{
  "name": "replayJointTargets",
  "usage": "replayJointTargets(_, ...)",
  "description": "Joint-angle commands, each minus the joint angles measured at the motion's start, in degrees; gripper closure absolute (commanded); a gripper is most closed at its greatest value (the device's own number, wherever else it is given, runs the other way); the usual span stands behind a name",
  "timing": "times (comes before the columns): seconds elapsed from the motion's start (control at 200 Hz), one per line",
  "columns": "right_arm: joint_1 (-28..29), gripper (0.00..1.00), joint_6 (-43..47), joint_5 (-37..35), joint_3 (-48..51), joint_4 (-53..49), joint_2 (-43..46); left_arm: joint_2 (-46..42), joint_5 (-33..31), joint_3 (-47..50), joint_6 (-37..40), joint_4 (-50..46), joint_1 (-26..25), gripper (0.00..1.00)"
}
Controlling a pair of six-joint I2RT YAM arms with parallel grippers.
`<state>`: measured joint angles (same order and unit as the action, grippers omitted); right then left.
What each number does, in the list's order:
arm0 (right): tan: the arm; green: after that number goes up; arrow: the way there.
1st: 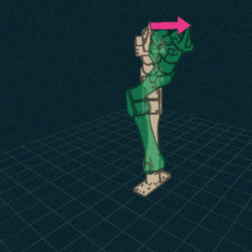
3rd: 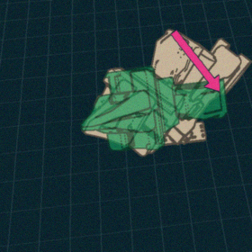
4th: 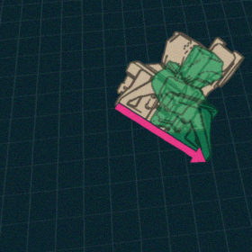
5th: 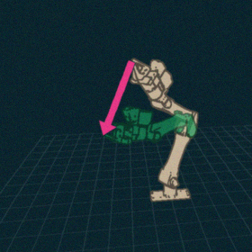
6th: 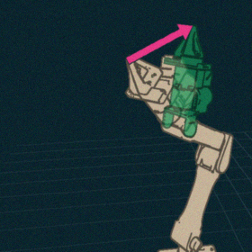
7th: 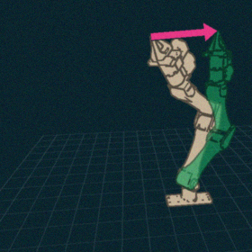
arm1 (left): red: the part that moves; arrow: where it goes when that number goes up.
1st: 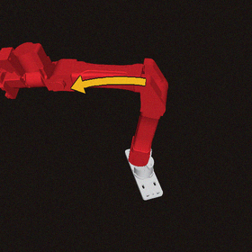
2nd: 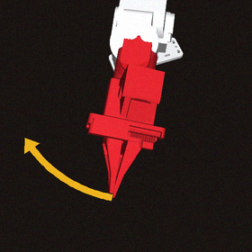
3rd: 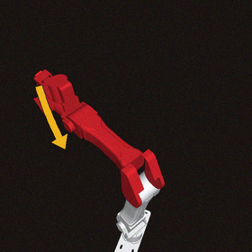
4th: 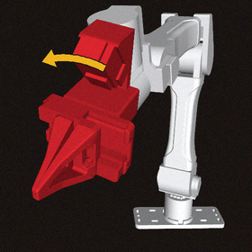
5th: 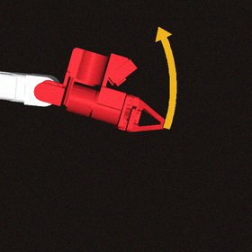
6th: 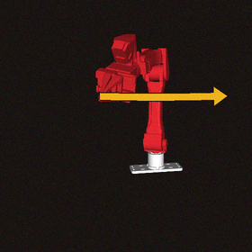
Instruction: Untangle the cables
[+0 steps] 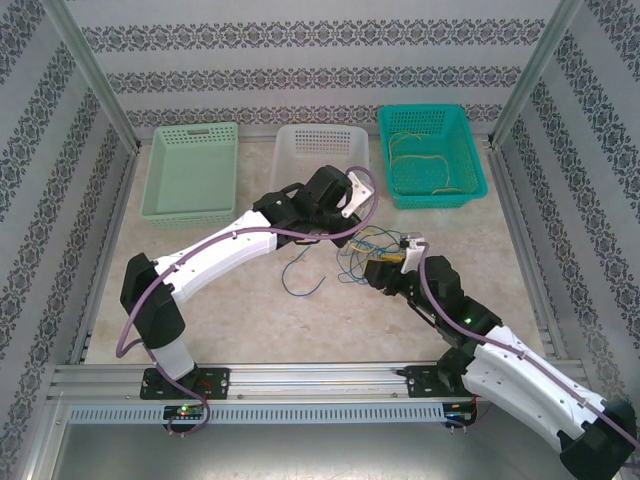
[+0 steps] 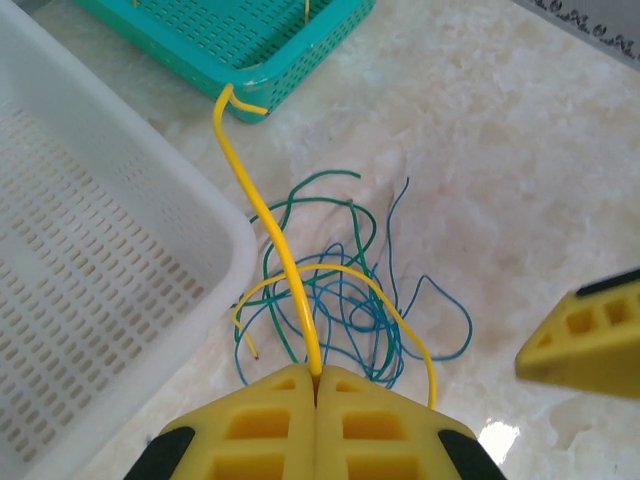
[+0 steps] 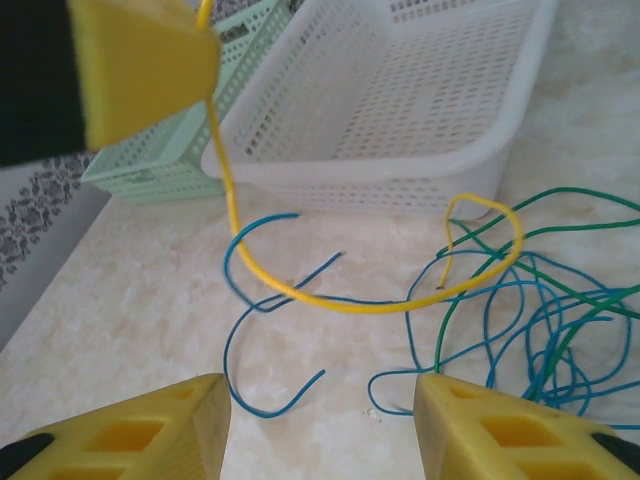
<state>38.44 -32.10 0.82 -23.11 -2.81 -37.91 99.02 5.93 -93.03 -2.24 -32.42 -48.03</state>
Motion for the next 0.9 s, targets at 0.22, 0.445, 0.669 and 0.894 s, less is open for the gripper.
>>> replayJointTargets(0.22,8.15,0.49,9.98,-8.12,-3.08,10.72,-12.33,0.73,0.66,-1.49,-4.15,5.2,-0.48,1.0)
replayJointTargets(0.445,7.53,0.49,10.08,-13.16,-4.92,15.0,-20.47,0.32,3.11,-0.28,-5.41,8.2,-0.49,1.0)
replayJointTargets(0.669,5.97,0.59,11.55,-15.51,-5.45,17.29,-24.21,-0.41,3.78,0.4,-4.86,7.59,-0.5,1.0)
replayJointTargets(0.894,5.28,1.0,11.93,-13.0,-4.43,14.68,-22.24,-1.4,0.92,0.84,-5.23,7.3,0.81,1.0)
